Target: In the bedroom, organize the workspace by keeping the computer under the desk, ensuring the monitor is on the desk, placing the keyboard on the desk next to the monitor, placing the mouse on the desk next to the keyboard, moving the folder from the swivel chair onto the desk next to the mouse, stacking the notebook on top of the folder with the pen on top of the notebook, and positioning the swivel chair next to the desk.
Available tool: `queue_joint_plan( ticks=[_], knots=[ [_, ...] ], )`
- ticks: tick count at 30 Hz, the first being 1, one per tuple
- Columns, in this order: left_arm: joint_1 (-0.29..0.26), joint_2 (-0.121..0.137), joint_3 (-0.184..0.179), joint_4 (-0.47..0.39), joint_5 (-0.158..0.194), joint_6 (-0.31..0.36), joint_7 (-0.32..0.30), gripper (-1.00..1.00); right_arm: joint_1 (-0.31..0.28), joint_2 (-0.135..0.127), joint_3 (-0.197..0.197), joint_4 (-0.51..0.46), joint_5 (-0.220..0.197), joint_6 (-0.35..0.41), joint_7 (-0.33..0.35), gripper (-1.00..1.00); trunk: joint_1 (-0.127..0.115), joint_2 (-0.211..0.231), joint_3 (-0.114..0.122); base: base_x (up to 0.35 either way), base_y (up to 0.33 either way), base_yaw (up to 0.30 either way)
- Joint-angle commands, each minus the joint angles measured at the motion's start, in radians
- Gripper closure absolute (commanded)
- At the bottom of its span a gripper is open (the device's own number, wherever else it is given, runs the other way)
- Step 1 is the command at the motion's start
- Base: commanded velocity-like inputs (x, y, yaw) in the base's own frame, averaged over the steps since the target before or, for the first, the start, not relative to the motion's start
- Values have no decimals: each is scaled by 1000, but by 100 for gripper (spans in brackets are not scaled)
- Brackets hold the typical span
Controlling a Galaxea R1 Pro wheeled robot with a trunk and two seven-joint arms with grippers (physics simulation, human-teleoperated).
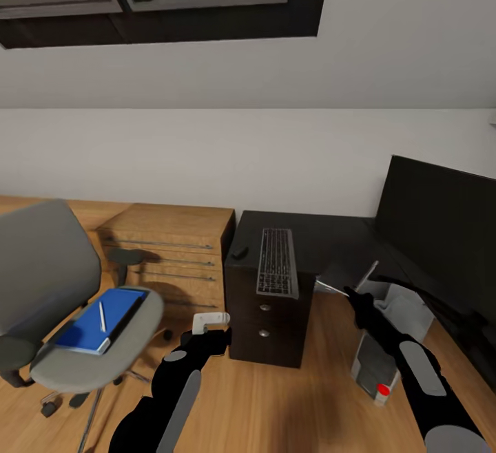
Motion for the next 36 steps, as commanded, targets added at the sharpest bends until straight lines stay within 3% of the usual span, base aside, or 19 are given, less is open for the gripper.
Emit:
queue_joint_plan(
  ticks=[1, 3, 7, 21, 28, 36],
  knots=[
    [-1, 0, -1, -1, 11, 3, 9, -100, -2, 0, -5, 2, -24, 8, 2, 100, 1, 0, -1, 325, 0, 0],
    [-1, 0, 1, -1, 11, 3, 8, -100, -4, -3, -11, 7, -81, 10, -1, 100, 1, 0, -1, 325, 0, 0],
    [-1, 0, 5, -1, 13, 3, 4, -100, -5, -3, -14, 29, -130, 11, -2, 100, 1, 0, -1, 325, 0, 0],
    [-1, -1, 5, -5, 14, 5, 5, -100, -4, 3, -15, 119, -143, 5, -2, 100, 1, 0, -1, 314, 60, 0],
    [-1, -2, 6, -18, 14, 7, 5, -100, -3, 5, -15, 128, -144, 3, 0, 100, 1, 0, -1, 62, 17, 0],
    [-1, -4, 5, -44, 15, 7, 6, -100, -3, 1, -41, 131, -142, -1, -1, 100, 31, -56, -26, 1, 0, 0]
  ],
)
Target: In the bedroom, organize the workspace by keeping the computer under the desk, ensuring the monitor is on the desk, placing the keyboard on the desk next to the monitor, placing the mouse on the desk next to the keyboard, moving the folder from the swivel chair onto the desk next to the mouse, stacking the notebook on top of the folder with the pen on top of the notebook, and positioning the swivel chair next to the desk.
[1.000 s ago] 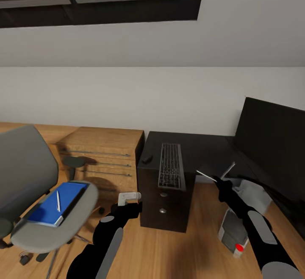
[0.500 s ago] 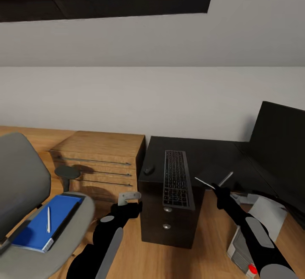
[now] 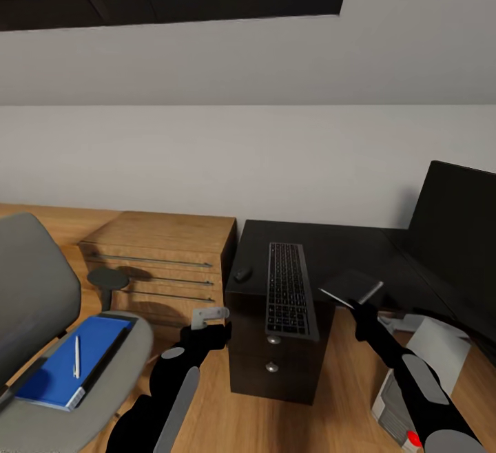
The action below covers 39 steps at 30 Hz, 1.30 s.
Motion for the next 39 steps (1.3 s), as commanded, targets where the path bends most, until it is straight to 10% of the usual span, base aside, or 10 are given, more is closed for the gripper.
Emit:
queue_joint_plan(
  ticks=[1, 22, 39],
  knots=[
    [-1, 0, -1, -1, 10, 3, 9, -100, -1, 0, -6, 1, -6, 7, 3, 100, 4, -8, -4, 0, 0, 0],
    [-1, 0, 2, -7, 10, 3, 11, -100, -1, -3, -21, 50, -2, -58, 1, 100, 84, -155, -70, 0, 0, 0],
    [-1, 3, 1, -1, 10, 3, 9, -100, -1, -2, -19, 57, 0, -67, 1, 100, 84, -155, -70, 68, 0, 0]
  ],
)
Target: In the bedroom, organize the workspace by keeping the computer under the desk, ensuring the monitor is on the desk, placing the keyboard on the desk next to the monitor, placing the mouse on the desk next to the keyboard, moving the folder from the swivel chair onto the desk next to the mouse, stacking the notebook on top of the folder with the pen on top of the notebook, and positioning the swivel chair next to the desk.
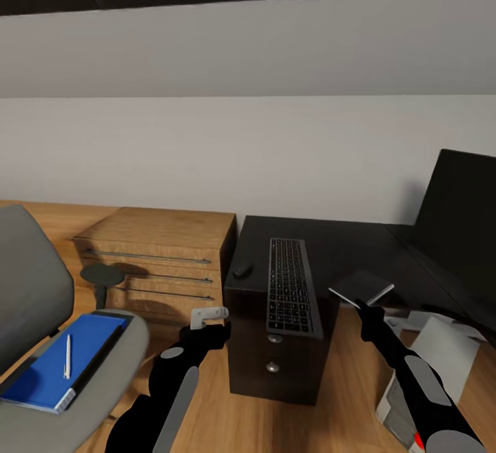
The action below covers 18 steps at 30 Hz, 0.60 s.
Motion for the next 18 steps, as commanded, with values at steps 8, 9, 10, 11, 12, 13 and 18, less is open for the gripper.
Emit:
queue_joint_plan(
  ticks=[8, 9, 10, 11, 12, 13, 18],
  knots=[
    [-1, 0, -3, 0, 12, 3, 9, -100, -1, 0, -2, 50, 11, 5, 3, 100, 0, 0, -1, 70, 0, 0],
    [-1, 0, -4, 0, 12, 3, 9, -100, -1, 0, -2, 50, 11, 5, 3, 100, 0, 0, -1, 56, 0, 0],
    [-1, 0, -4, 0, 12, 3, 9, -100, -1, 0, -2, 50, 11, 5, 3, 100, 0, 0, -1, 36, 0, 0],
    [-1, 0, -4, 0, 12, 3, 9, -100, -1, 0, -2, 50, 11, 5, 3, 100, 0, 0, -1, 19, 0, 0],
    [-1, 0, -4, 0, 12, 3, 9, -100, -1, 0, -2, 50, 11, 5, 3, 100, 0, 0, -1, 15, 0, 0],
    [-1, 0, -4, 0, 12, 3, 9, -100, -1, 0, -2, 50, 11, 5, 3, 100, 0, 0, -1, 9, 0, 0],
    [-1, 0, -4, 0, 12, 3, 9, -100, -1, 0, -2, 50, 10, 5, 3, 100, 0, 0, -1, 4, 0, 0]
  ],
)
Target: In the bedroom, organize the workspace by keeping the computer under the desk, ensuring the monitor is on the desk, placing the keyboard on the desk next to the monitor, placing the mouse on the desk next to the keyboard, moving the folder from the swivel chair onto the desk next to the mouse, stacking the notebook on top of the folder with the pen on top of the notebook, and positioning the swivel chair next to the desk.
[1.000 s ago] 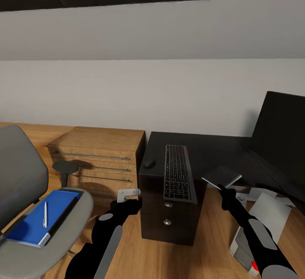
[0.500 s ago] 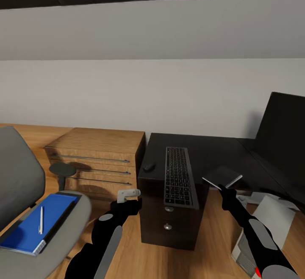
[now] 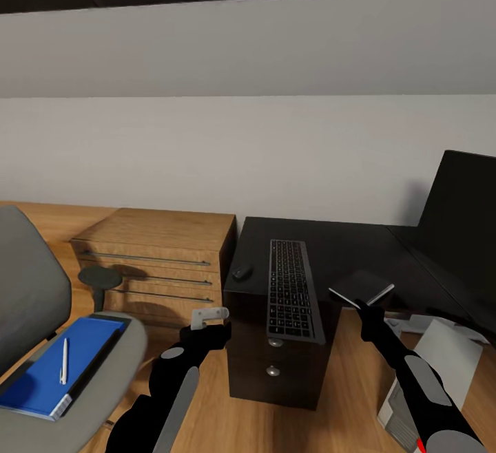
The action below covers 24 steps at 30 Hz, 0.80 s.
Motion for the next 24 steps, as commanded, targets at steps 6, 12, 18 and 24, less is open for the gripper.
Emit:
queue_joint_plan(
  ticks=[6, 12, 18, 24],
  knots=[
    [-1, 0, -1, -1, 11, 3, 9, -100, -1, 0, -3, 50, 11, 5, 3, 100, 0, 0, -1, -42, 0, 0],
    [-1, 0, -1, -1, 11, 3, 9, -100, -1, 0, -3, 49, 11, 6, 3, 100, 0, 0, -1, -124, 0, 0],
    [-1, 0, -1, -1, 11, 3, 9, -100, -1, 0, -3, 48, 11, 6, 3, 100, 0, 0, -1, -16, 0, 0],
    [-1, 0, -1, -1, 11, 3, 9, -100, -1, -3, -4, 48, 11, 6, 3, -100, 0, 0, -1, -1, 0, 0]
  ],
)
